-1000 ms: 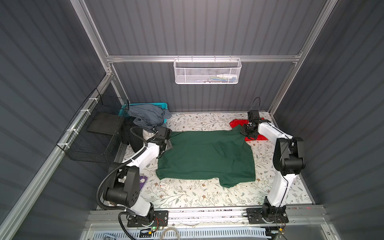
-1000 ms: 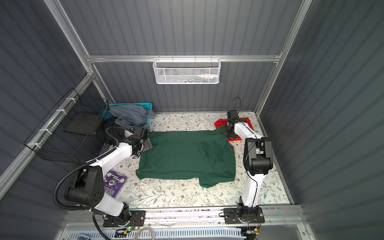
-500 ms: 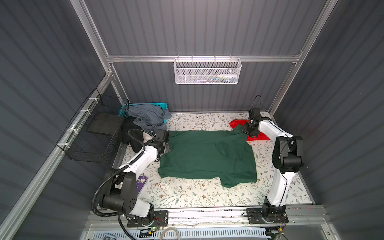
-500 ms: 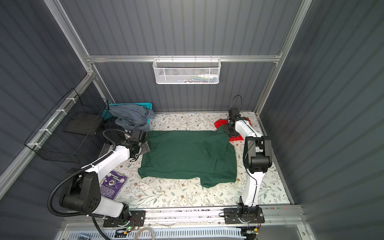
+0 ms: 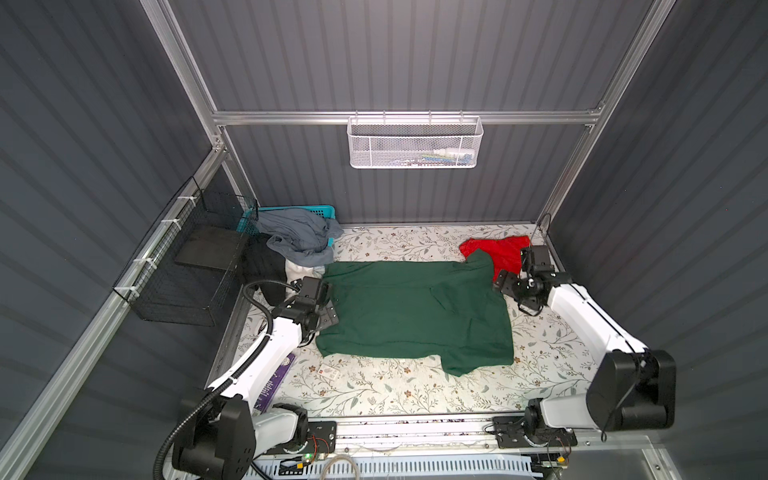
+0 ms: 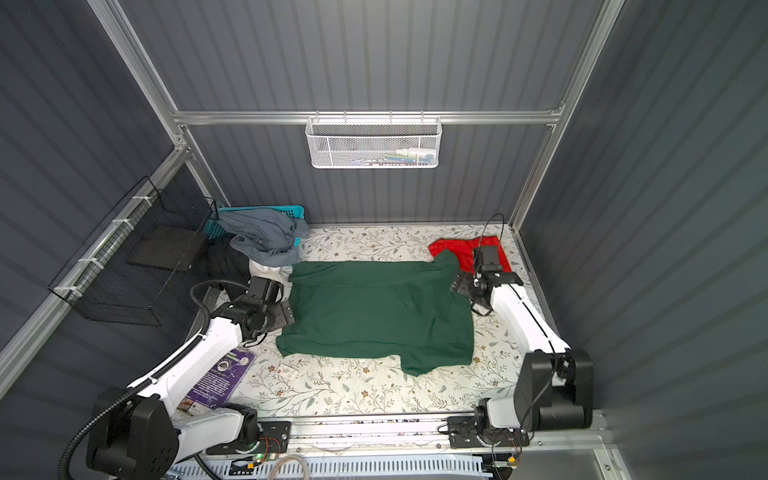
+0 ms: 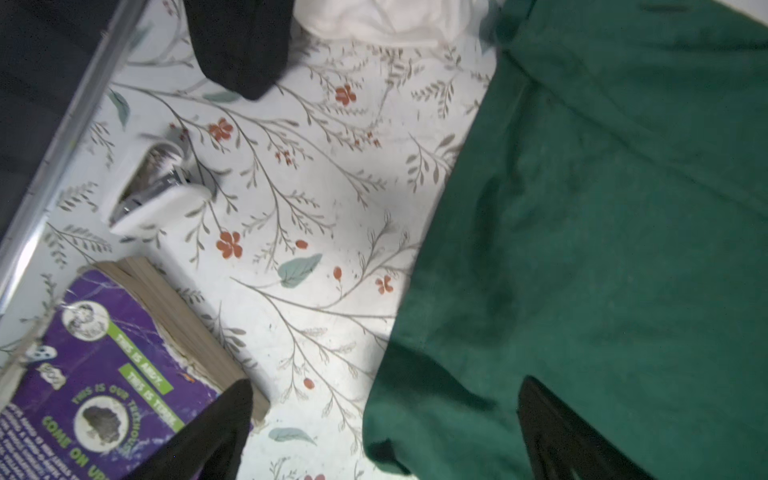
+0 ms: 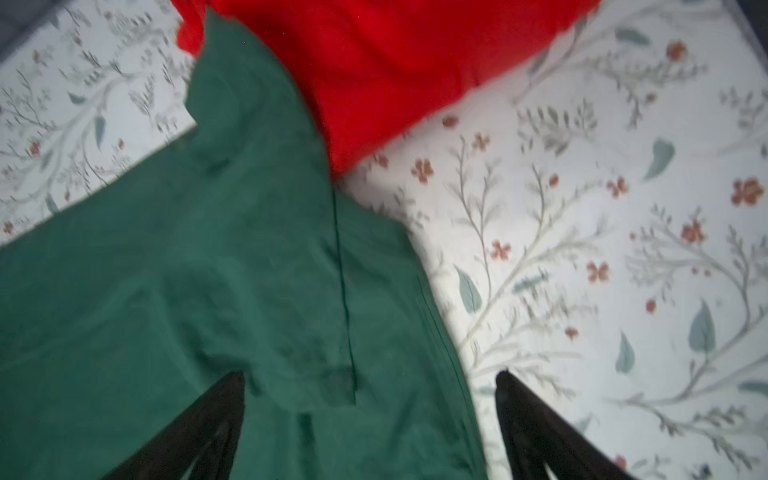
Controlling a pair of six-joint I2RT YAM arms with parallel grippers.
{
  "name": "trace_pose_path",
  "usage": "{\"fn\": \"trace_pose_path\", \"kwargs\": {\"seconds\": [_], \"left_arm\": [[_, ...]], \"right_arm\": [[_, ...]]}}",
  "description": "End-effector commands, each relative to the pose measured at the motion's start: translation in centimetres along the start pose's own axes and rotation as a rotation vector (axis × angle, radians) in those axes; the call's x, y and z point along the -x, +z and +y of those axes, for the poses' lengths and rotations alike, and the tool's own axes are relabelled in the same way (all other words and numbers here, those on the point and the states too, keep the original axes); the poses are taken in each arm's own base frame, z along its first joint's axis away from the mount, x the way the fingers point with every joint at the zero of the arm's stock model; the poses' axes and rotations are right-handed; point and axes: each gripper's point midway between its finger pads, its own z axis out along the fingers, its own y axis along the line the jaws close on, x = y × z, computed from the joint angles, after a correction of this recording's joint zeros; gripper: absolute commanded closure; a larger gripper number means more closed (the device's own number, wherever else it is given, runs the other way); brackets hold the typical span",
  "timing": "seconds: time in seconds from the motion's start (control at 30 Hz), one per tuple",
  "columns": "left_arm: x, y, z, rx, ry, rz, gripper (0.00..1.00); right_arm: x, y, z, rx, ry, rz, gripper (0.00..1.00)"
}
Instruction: Fold and stack the t-shirts
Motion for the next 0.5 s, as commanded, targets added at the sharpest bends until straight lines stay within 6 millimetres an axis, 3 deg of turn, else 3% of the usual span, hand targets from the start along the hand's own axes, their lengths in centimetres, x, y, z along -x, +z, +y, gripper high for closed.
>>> {"fn": "trace_pose_path", "kwargs": {"seconds": [0.0, 0.13, 0.27, 0.47], "left_arm": [[-1.9, 0.4, -0.6, -0.066, -0.013, 0.072, 0.0], [-3.0, 0.3, -1.6, -0.138, -0.009, 0.1, 0.0], [-3.9, -0.3, -2.0, -0.229, -0.069, 0.069, 0.0], [-6.6, 0.3, -2.4, -0.29, -0.112, 0.14, 0.06]], "right_arm": [[-4.2, -0.9, -1.2, 0.003, 0.032, 0.071, 0.07], [-7.1, -2.4, -1.9, 0.023, 0.054, 0.07, 0.08], [-10.1, -3.4, -0.9, 0.085, 0.001, 0.069, 0.17], [-15.3, -2.6, -0.2, 0.121, -0.102, 0.162, 0.3]]}}
